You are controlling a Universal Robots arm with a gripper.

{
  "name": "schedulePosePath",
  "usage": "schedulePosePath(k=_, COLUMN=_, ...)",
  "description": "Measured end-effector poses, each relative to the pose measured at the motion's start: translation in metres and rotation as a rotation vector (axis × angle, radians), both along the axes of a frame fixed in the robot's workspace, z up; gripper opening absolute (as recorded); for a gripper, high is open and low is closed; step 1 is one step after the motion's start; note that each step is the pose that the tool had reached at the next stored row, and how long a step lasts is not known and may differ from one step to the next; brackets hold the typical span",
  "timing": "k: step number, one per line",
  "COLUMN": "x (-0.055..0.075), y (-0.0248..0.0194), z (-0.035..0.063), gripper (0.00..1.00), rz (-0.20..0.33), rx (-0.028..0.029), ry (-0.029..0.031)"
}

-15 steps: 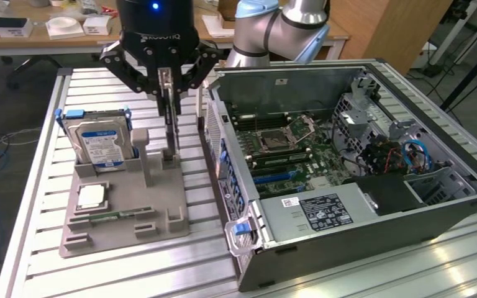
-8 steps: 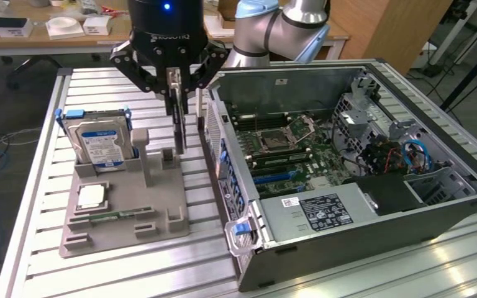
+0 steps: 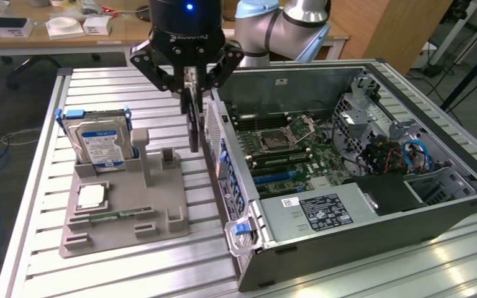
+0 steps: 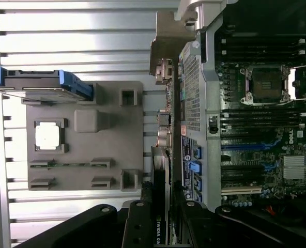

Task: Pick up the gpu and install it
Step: 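Pick up the gpu and move the gpu toward the slot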

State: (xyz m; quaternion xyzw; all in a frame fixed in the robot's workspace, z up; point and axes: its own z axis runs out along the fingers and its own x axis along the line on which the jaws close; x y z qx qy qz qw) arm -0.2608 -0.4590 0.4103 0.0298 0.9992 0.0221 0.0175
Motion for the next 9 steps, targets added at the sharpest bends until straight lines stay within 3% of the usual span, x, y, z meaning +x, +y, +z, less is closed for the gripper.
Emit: schedulePosePath(k=9, x=0.021, y=0.0, z=0.0, gripper=0.26, rz=0.0, rx=-0.0001, ry=0.0)
